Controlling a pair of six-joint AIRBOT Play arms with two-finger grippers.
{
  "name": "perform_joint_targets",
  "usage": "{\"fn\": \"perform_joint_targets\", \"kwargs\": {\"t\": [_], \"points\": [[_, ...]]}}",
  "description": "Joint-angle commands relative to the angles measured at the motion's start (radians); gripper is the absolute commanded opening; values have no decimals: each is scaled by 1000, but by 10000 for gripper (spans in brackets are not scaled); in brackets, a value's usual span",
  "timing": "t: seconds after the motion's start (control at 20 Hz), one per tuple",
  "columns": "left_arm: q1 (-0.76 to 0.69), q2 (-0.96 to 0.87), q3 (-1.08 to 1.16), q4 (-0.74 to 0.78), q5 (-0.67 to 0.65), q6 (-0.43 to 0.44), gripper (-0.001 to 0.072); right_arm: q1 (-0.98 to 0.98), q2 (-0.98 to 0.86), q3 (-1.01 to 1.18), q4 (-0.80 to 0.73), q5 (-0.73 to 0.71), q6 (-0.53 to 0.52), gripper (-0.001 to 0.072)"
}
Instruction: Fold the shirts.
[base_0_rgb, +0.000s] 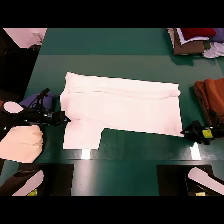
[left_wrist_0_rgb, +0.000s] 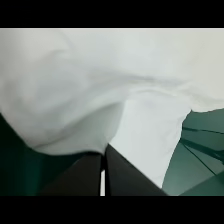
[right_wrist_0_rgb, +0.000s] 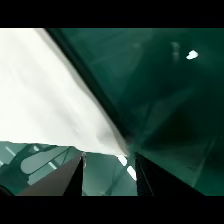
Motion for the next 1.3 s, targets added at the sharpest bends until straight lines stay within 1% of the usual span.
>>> {"fn": "perform_joint_targets", "kwargs": {"t": [0.0, 0.1, 0.15, 0.2, 0.3, 0.4, 0.55, 0.6, 0.7, 0.8, 0.85, 0.9, 0.95, 1.05, 1.2, 1.25], "points": [[0, 1, 1, 1, 2, 1, 22, 78, -52, 3, 34, -85, -7, 329], [0, 1, 1, 8, -1, 1, 21, 116, -58, 25, 19, -80, -7, 289], [0, 1, 1, 10, -6, 0, 20, 129, -51, 32, 18, -76, -7, 110], [0, 2, 1, 10, -21, 0, 20, 137, -39, 40, 16, -74, -7, 21], [0, 23, 1, 29, -60, -3, 19, 138, 7, 63, -24, -40, -6, 20], [-3, 98, 0, 93, -105, -27, 19, 138, 80, 90, -107, 35, -6, 20], [-50, 243, -9, 217, -217, -117, 19, 138, 225, 93, -213, 151, -2, 20], [-78, 290, -18, 234, -257, -149, 18, 138, 275, 79, -238, 173, -1, 20], [-151, 378, -43, 233, -325, -233, 19, 138, 371, 34, -270, 213, 2, 20], [-225, 448, -49, 222, -383, -317, 20, 138, 455, -5, -269, 253, 5, 19], [-236, 466, -40, 214, -391, -327, 20, 138, 491, -9, -268, 267, 14, 19], [-235, 473, -15, 212, -389, -327, 20, 138, 517, -1, -267, 269, 35, 20], [-233, 470, 22, 218, -359, -326, 20, 138, 530, 21, -261, 266, 63, 19], [-233, 461, 80, 225, -236, -312, 20, 142, 508, 84, -258, 264, 100, 19], [-233, 352, 127, 232, -101, -267, 21, 214, 375, 205, -258, 211, 109, 19], [-233, 301, 137, 232, -53, -261, 21, 245, 317, 248, -259, 185, 131, 19]]}}
